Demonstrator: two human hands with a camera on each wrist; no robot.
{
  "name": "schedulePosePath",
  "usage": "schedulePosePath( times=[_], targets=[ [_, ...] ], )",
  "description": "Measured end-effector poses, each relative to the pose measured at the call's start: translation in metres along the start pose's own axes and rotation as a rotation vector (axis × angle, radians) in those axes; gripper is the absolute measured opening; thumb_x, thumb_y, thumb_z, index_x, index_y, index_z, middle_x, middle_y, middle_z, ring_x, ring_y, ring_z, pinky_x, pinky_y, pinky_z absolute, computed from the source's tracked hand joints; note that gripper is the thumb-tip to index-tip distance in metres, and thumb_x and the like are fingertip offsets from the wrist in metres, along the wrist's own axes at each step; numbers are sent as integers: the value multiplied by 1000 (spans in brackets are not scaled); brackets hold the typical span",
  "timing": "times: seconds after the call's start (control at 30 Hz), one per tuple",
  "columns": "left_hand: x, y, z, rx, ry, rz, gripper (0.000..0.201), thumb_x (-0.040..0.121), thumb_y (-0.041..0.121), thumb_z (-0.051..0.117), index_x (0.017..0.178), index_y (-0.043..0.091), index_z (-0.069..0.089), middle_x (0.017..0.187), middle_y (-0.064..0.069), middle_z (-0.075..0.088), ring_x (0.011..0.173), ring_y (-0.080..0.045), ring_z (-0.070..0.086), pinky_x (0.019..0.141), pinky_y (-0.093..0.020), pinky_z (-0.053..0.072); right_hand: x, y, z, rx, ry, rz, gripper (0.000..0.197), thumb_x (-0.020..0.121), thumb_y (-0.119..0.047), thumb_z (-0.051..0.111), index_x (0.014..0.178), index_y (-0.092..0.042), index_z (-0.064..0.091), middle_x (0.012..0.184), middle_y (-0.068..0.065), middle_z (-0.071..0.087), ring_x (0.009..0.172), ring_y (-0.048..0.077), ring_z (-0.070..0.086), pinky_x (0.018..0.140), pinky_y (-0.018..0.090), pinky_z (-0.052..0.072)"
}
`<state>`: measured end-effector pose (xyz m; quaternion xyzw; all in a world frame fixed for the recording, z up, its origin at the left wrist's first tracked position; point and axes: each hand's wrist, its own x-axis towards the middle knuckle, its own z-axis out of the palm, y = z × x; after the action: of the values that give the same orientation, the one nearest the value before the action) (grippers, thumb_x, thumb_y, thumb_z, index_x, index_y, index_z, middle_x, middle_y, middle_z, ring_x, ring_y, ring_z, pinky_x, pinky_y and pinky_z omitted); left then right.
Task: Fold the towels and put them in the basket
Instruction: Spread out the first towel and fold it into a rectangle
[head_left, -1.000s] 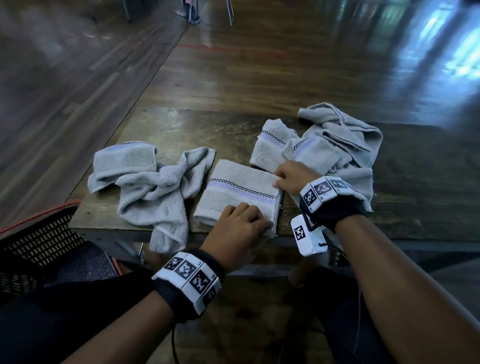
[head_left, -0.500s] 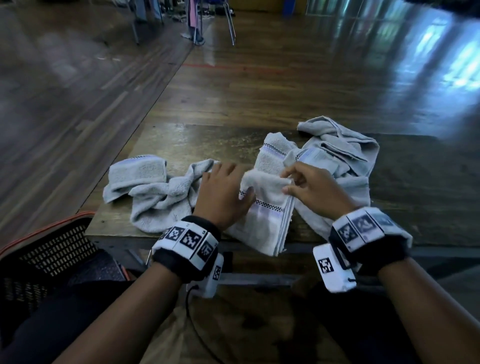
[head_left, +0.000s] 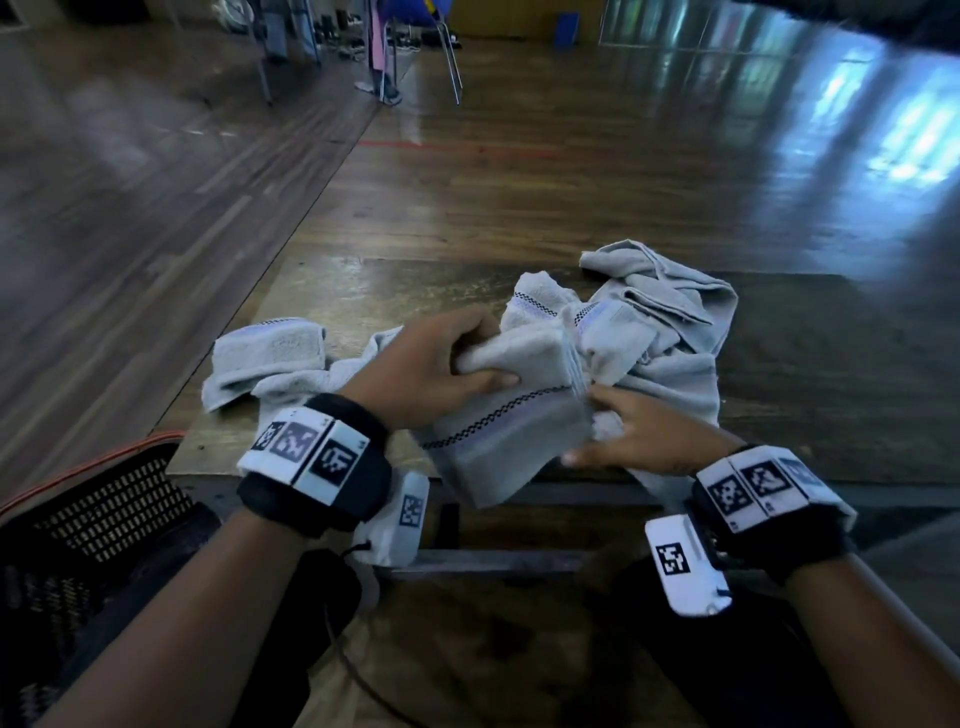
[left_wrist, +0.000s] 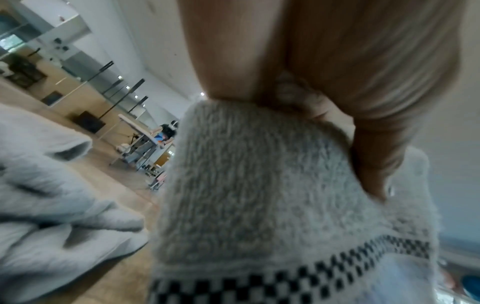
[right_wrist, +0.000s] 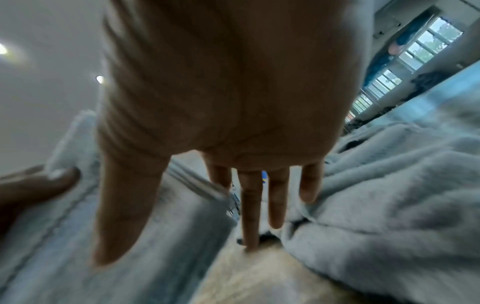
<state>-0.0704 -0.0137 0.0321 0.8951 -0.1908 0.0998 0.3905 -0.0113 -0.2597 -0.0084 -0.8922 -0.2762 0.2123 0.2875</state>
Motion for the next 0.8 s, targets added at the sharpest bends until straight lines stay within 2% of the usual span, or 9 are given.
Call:
schedulePosePath(
  times=[0.07, 0.13, 0.23, 0.37, 0.47, 0.57, 0.67, 0.73, 0.8],
  targets=[
    [-5, -3, -4, -51, 45, -45, 23, 78, 29, 73, 84, 16, 55, 74, 7, 61, 65, -2, 55, 57, -16, 42, 2, 11, 2, 37, -13, 5, 40, 70, -52, 72, 105, -37, 61, 110, -15, 65, 103, 4, 59, 93, 37, 47],
    [-9, -8, -8, -58, 55, -157, 23, 77, 34, 72, 83, 22, 53, 76, 5, 66, 67, -2, 60, 57, -16, 45, 2, 17, 0, 166, 43, -22, 17, 76, -37, 72, 91, -41, 65, 94, -20, 69, 91, -5, 61, 84, 28, 49],
    [-14, -20, -10, -162, 47, -341, 25, 79, 39, 68, 87, 20, 53, 83, 1, 71, 73, -5, 68, 54, -19, 51, 3, 15, -2, 530, 148, -35, 22, 73, -28, 70, 95, -26, 66, 91, -10, 72, 86, 2, 66, 78, 23, 54],
    [-11, -33, -6, -395, -3, -511, 35, 83, 35, 65, 109, 13, 56, 104, -7, 70, 91, -19, 69, 73, -44, 59, 14, 8, 2, 880, 230, 46, 17, 85, -11, 59, 101, -5, 61, 98, 13, 66, 88, 23, 65, 83, 38, 54],
    [-5, -47, 1, -400, -77, -589, 39, 84, 28, 65, 114, 6, 55, 111, -15, 66, 97, -29, 67, 84, -53, 54, 30, 6, 8, 817, 243, 116, 11, 92, -12, 53, 90, -11, 64, 82, 6, 68, 70, 13, 65, 67, 29, 54],
    [-1, -63, 8, -349, -122, -709, 40, 83, 29, 67, 111, 2, 57, 107, -22, 66, 90, -33, 67, 82, -48, 56, 48, 9, 14, 672, 233, 177, 18, 93, -17, 51, 79, -16, 63, 61, -9, 63, 52, 1, 59, 51, 18, 46],
    [1, -80, 13, -234, -160, -769, 40, 82, 37, 66, 101, 3, 60, 101, -18, 67, 90, -31, 65, 84, -44, 55, 66, 11, 20, 549, 248, 211, 10, 92, -26, 53, 91, -21, 61, 71, -13, 64, 69, 3, 59, 68, 24, 48],
    [2, -90, 16, -67, -154, -746, 35, 82, 41, 64, 91, 8, 59, 90, -9, 65, 84, -25, 62, 76, -35, 50, 75, 11, 22, 455, 282, 240, 22, 91, -32, 54, 110, -22, 57, 90, -7, 62, 85, 10, 59, 82, 32, 48],
    [3, -92, 21, 91, -70, -685, 33, 84, 36, 63, 99, 8, 55, 88, -6, 60, 81, -20, 57, 72, -31, 44, 80, 10, 25, 284, 354, 268, 38, 90, -32, 53, 125, -15, 50, 105, 1, 59, 98, 18, 57, 88, 34, 46]
  ],
)
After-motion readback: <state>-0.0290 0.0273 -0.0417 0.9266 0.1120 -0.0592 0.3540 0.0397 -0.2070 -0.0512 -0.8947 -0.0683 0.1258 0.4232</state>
